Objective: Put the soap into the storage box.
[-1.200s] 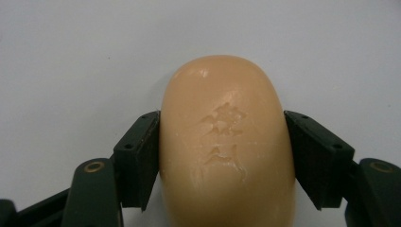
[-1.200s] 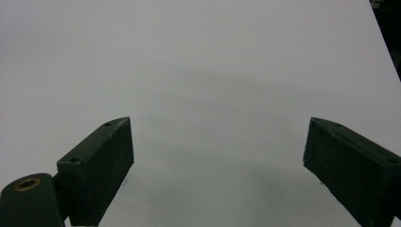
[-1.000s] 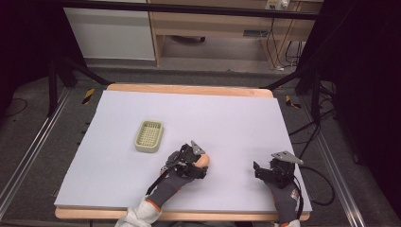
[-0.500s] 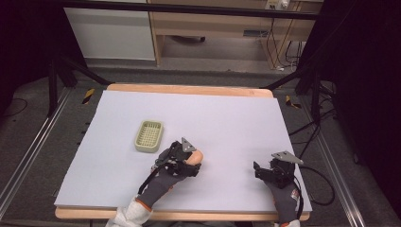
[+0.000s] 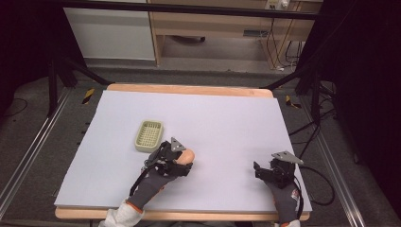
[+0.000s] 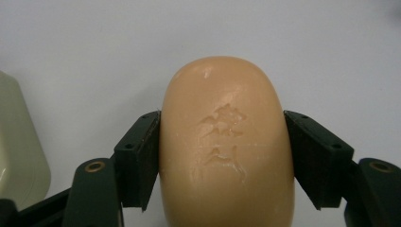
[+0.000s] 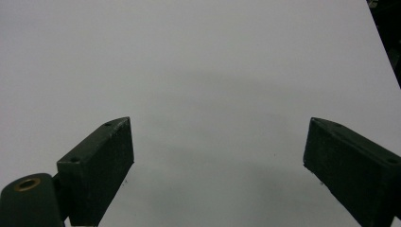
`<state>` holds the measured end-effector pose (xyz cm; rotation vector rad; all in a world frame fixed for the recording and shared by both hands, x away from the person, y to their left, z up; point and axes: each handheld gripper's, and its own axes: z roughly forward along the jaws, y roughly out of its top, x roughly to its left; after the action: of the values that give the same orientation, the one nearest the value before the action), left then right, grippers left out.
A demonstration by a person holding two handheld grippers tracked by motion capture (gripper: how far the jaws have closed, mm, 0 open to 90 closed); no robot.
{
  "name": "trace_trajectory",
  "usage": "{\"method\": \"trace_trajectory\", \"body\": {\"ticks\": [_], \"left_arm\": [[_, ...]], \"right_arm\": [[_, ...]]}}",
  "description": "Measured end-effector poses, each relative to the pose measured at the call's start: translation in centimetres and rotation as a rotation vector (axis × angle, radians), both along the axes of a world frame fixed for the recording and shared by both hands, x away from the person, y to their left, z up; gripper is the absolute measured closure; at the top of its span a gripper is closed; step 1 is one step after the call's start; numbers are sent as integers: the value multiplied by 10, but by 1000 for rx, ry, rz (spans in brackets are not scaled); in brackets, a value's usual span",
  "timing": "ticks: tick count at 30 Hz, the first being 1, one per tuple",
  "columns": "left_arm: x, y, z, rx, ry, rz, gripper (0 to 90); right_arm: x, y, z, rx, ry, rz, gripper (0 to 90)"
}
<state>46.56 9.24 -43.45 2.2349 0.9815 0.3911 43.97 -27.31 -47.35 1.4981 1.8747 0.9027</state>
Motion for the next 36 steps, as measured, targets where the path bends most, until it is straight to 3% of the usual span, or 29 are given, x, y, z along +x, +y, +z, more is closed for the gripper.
{"method": "trace_trajectory", "body": {"ticks": [36], "left_arm": [[17,58,24,-64,-40,151,313]], "right_arm": [[-1,0,1,1,-3,5,96]]}}
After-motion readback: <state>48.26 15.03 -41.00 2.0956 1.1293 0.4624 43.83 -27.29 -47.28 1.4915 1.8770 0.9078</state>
